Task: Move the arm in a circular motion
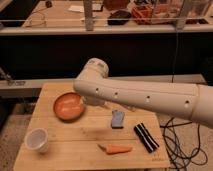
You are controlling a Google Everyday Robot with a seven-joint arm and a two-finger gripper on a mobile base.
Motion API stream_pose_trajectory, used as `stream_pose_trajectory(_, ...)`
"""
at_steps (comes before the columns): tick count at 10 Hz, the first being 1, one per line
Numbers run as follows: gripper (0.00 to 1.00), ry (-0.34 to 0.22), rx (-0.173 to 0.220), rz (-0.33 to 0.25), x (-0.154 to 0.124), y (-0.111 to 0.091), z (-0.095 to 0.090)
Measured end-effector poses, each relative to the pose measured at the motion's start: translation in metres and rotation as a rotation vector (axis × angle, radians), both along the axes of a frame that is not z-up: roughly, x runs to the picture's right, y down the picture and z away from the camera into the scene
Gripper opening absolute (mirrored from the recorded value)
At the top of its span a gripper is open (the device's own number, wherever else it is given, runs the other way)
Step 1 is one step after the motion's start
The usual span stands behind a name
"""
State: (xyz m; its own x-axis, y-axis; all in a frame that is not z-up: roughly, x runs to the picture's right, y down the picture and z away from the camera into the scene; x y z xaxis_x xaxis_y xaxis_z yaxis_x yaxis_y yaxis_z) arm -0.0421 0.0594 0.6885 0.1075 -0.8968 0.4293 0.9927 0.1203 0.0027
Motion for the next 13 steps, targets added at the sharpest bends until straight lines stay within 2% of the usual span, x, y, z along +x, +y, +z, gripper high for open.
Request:
stream_pose_trajectory(3,0.80,-0.041,0.012,0.041,-0.003,-0.058,0.048)
stream_pose_trajectory(4,0.80,-0.044,0.014,0.074,0.001,-0.080,0.069)
stream_pose_trajectory(7,0.80,-0.015,-0.005,0.175,0.033,-0.115,0.119)
stream_pose_trajectory(8,0.80,0.013,-0.025,0.227,0.060,-0.121,0.140)
stream_pose_trajectory(10,0.80,0.067,-0.060,0.312,0.110,-0.115,0.167)
stream_pose_trajectory(11,0.80,0.096,-0.073,0.348,0.136,-0.107,0.175)
stream_pose_trajectory(13,0.80,0.151,-0.091,0.404,0.175,-0.086,0.173)
